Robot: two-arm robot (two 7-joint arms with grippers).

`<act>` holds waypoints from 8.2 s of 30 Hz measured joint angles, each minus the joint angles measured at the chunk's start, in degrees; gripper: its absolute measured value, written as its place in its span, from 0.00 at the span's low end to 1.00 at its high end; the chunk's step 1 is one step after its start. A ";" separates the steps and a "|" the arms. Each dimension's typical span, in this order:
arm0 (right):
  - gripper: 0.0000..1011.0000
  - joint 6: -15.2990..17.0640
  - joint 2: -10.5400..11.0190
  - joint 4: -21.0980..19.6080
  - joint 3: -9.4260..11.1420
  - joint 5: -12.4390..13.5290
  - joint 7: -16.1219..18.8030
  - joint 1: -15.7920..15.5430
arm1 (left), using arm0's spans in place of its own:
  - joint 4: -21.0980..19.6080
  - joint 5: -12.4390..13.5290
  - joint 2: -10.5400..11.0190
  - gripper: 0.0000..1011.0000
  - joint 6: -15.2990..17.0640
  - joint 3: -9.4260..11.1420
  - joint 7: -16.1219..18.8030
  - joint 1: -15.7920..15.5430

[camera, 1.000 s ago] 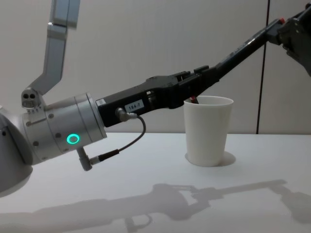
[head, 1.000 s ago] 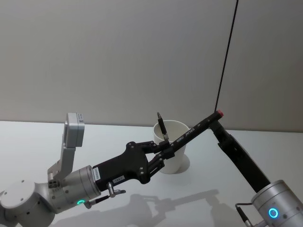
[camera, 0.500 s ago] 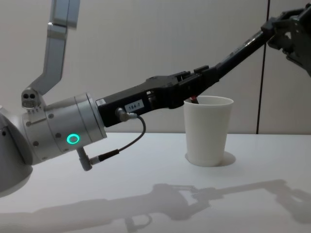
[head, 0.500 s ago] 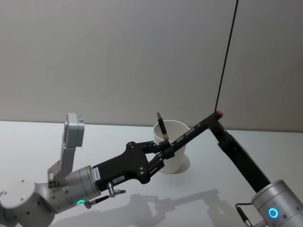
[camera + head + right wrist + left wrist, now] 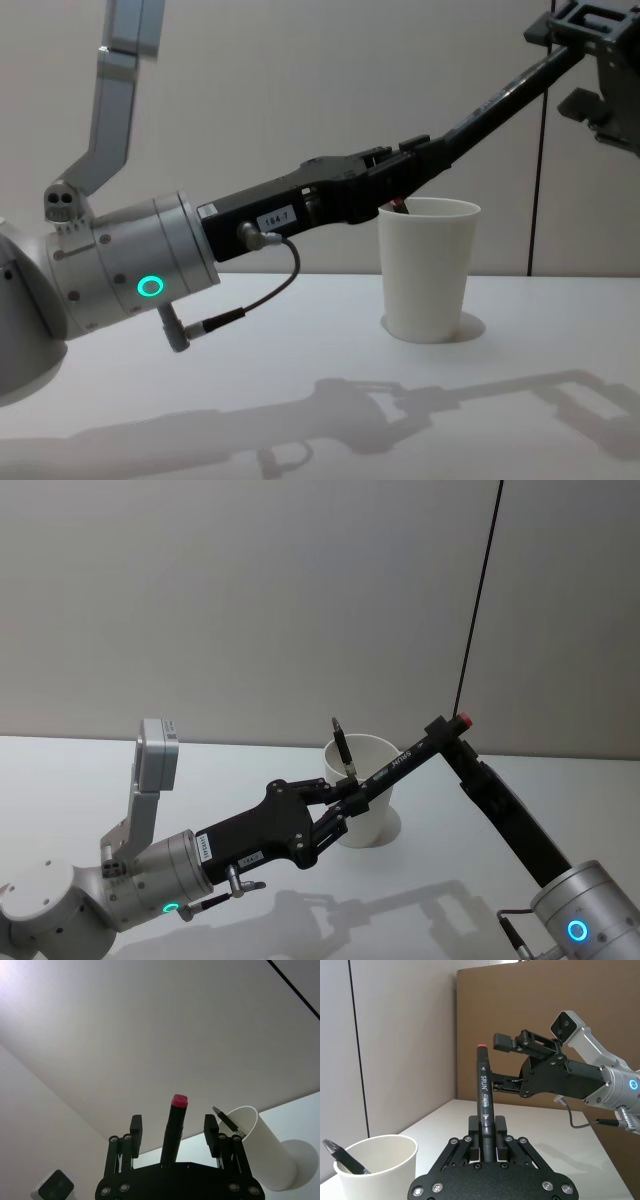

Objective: Place the pen into the pen holder.

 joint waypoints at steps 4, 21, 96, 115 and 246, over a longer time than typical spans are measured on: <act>0.83 0.00 0.00 0.00 0.00 0.00 0.00 0.00 | 0.00 0.00 0.00 0.19 0.00 0.00 0.00 0.00; 0.99 0.00 0.31 0.52 -0.56 0.22 0.36 0.68 | 0.00 0.00 0.00 0.19 0.00 0.00 0.00 0.00; 0.19 -0.50 0.40 1.49 -1.40 0.47 0.08 1.95 | 0.00 -0.01 0.00 0.61 0.00 0.00 0.00 0.00; 0.19 -0.51 0.48 1.52 -1.43 0.51 0.14 2.00 | 0.00 0.00 0.00 0.99 0.00 0.00 0.01 0.00; 0.99 -14.27 0.30 26.41 -6.52 -23.74 4.25 21.77 | 0.00 0.00 0.00 0.99 0.00 0.00 0.00 0.00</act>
